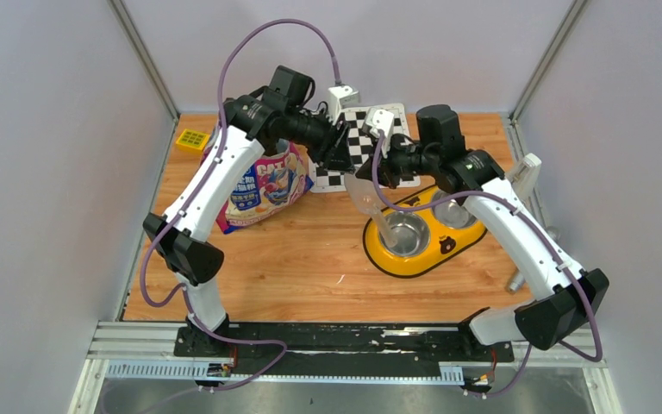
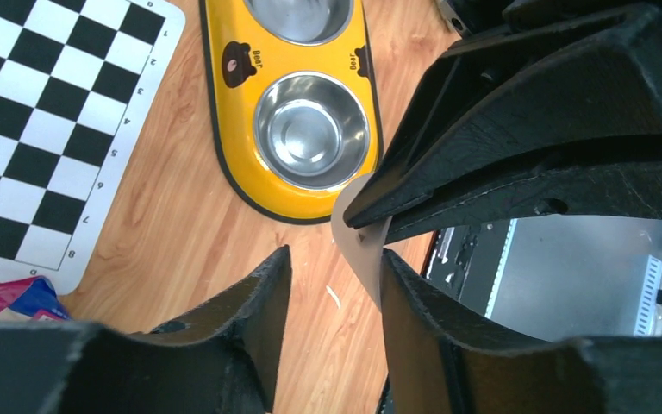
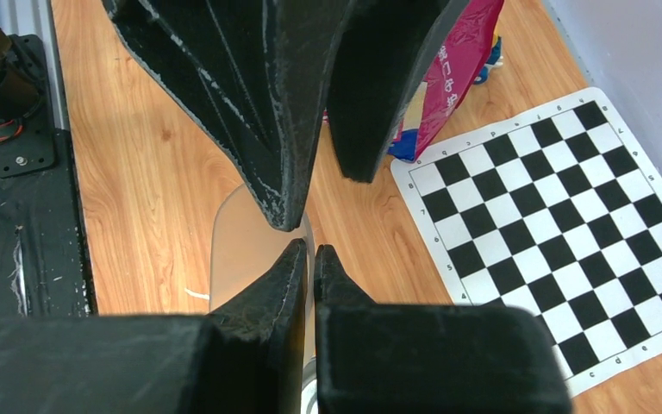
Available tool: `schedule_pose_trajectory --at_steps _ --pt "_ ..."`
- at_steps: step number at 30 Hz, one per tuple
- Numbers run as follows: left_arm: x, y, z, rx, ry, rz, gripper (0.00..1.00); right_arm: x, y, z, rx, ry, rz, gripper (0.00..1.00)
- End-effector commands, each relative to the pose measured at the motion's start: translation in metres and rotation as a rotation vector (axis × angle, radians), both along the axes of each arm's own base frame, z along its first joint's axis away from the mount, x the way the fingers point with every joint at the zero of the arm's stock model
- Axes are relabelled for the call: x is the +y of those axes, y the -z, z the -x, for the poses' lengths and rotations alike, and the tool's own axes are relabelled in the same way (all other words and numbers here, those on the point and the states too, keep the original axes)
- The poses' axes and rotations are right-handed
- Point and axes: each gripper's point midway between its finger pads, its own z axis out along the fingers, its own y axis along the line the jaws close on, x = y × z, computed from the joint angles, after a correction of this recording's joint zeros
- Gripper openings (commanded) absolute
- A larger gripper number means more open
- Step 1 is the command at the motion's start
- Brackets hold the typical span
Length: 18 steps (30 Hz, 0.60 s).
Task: Serve the pet food
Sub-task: Pick up the spatula from the center of the board.
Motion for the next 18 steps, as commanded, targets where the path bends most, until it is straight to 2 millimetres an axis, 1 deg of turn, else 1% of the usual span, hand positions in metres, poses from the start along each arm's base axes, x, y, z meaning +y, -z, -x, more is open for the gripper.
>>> schedule_pose_trajectory --at_steps 1,3,8,10,11,12,13,14,15,16,17,18 --pt "0.001 -0.007 0.005 -0.044 0.017 -0.001 0.45 0.003 -0.034 -0.004 -0.098 -0.001 -0.042 0.00" --pt "0.001 -0.006 0.007 -0.048 0.019 -0.008 0.39 0.002 -0.033 -0.007 -0.103 0.006 -0.037 0.00" --pt "-0.002 -0.001 0.014 -0.058 0.040 -0.031 0.35 0.003 -0.031 -0.013 -0.103 0.017 -0.025 0.00" --pt "-0.002 0.002 0.014 -0.062 0.038 -0.041 0.29 0.003 -0.032 -0.013 -0.102 0.014 -0.026 0.00" --pt "-0.002 0.002 0.013 -0.066 0.035 -0.044 0.24 0.004 -0.034 -0.012 -0.103 0.012 -0.029 0.00" --pt "-0.002 0.003 0.012 -0.066 0.031 -0.048 0.21 0.004 -0.035 -0.012 -0.106 0.009 -0.031 0.00" --pt "-0.003 0.004 0.012 -0.065 0.028 -0.050 0.15 0.004 -0.036 -0.011 -0.108 0.009 -0.031 0.00" --pt "-0.002 0.004 0.010 -0.071 0.022 -0.053 0.11 0.004 -0.036 -0.011 -0.109 0.008 -0.031 0.00" --pt "-0.002 0.004 0.010 -0.071 0.017 -0.054 0.05 0.004 -0.037 -0.011 -0.111 0.009 -0.031 0.01" --pt "-0.002 0.004 0.008 -0.077 0.010 -0.057 0.03 0.004 -0.037 -0.011 -0.112 0.008 -0.029 0.05" --pt "-0.002 0.003 0.007 -0.079 0.005 -0.057 0.00 0.003 -0.037 -0.011 -0.113 0.010 -0.028 0.11" --pt "-0.001 0.003 0.006 -0.082 0.000 -0.058 0.00 0.003 -0.037 -0.011 -0.116 0.013 -0.025 0.18"
